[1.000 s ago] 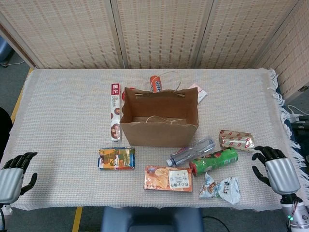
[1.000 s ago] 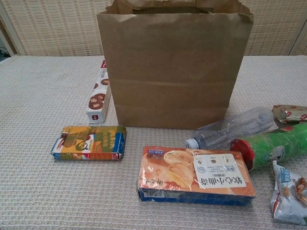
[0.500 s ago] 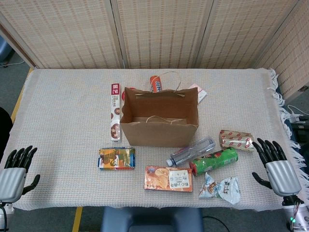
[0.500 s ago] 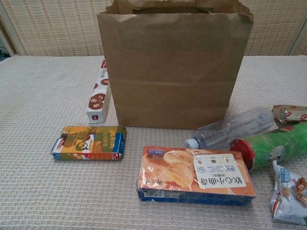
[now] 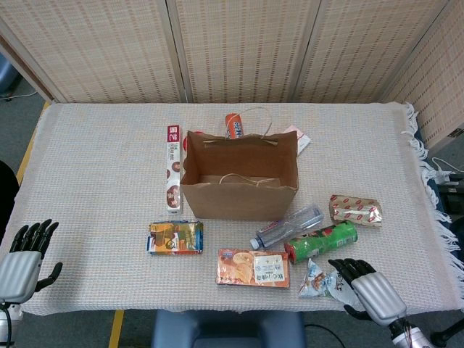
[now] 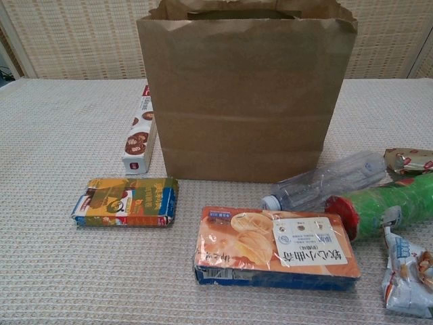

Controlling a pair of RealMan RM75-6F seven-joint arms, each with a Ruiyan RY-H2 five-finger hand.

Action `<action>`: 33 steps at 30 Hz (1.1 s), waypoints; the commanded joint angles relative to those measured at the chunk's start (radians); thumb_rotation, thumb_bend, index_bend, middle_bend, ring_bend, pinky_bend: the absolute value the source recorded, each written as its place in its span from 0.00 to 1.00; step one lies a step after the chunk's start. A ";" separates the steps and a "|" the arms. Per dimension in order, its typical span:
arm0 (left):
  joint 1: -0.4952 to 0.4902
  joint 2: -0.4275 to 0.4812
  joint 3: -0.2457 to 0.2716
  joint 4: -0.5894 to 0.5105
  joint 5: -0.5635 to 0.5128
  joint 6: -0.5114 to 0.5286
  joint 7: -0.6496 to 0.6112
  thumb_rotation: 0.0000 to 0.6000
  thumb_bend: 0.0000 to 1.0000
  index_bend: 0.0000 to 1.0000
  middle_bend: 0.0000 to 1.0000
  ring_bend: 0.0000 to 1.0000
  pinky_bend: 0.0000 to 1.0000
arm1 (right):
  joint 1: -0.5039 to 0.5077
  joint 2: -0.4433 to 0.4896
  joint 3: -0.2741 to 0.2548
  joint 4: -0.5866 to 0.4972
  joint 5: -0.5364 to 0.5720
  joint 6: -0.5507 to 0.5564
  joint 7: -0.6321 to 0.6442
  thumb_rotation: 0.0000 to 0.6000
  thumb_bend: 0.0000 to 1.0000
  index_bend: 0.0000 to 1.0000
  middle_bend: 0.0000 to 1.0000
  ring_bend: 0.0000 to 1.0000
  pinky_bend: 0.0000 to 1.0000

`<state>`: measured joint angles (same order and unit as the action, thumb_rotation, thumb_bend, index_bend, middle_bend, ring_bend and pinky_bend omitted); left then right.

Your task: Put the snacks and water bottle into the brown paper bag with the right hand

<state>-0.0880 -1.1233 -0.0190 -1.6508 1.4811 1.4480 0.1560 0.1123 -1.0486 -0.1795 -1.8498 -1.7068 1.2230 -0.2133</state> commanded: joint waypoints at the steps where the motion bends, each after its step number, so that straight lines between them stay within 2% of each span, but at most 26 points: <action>1: -0.001 0.002 -0.001 -0.003 -0.007 -0.005 -0.001 1.00 0.36 0.00 0.00 0.00 0.02 | 0.004 -0.011 -0.012 -0.019 0.008 -0.029 -0.048 1.00 0.13 0.11 0.17 0.14 0.20; 13: -0.004 0.011 0.003 -0.021 -0.021 -0.023 -0.003 1.00 0.36 0.00 0.00 0.00 0.02 | 0.035 -0.106 0.058 0.007 0.191 -0.118 -0.294 1.00 0.13 0.13 0.18 0.15 0.21; 21: -0.008 0.016 0.005 -0.023 -0.017 -0.029 -0.008 1.00 0.36 0.00 0.00 0.00 0.02 | 0.065 -0.214 0.085 0.034 0.303 -0.163 -0.440 1.00 0.13 0.18 0.22 0.20 0.27; 24: -0.010 0.019 0.006 -0.022 -0.016 -0.032 -0.016 1.00 0.36 0.00 0.00 0.00 0.02 | 0.070 -0.236 0.085 0.033 0.313 -0.156 -0.468 1.00 0.19 0.29 0.31 0.30 0.37; 25: -0.010 0.020 0.006 -0.023 -0.017 -0.033 -0.018 1.00 0.36 0.00 0.00 0.00 0.02 | 0.069 -0.237 0.083 0.030 0.308 -0.150 -0.464 1.00 0.27 0.40 0.39 0.41 0.46; 28: -0.011 0.025 0.007 -0.026 -0.023 -0.041 -0.026 1.00 0.36 0.00 0.00 0.00 0.02 | 0.064 -0.216 0.078 0.002 0.276 -0.121 -0.419 1.00 0.41 0.63 0.56 0.59 0.65; 30: -0.012 0.026 0.007 -0.028 -0.023 -0.043 -0.029 1.00 0.36 0.00 0.00 0.00 0.02 | 0.060 -0.190 0.080 -0.029 0.252 -0.096 -0.368 1.00 0.45 0.69 0.60 0.64 0.69; 33: -0.013 0.027 0.008 -0.030 -0.023 -0.045 -0.027 1.00 0.36 0.00 0.00 0.00 0.02 | 0.056 -0.128 0.089 -0.095 0.204 -0.047 -0.261 1.00 0.46 0.70 0.61 0.65 0.70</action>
<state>-0.1012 -1.0963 -0.0111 -1.6805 1.4584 1.4036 0.1294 0.1732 -1.2251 -0.0965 -1.8932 -1.4617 1.1340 -0.5476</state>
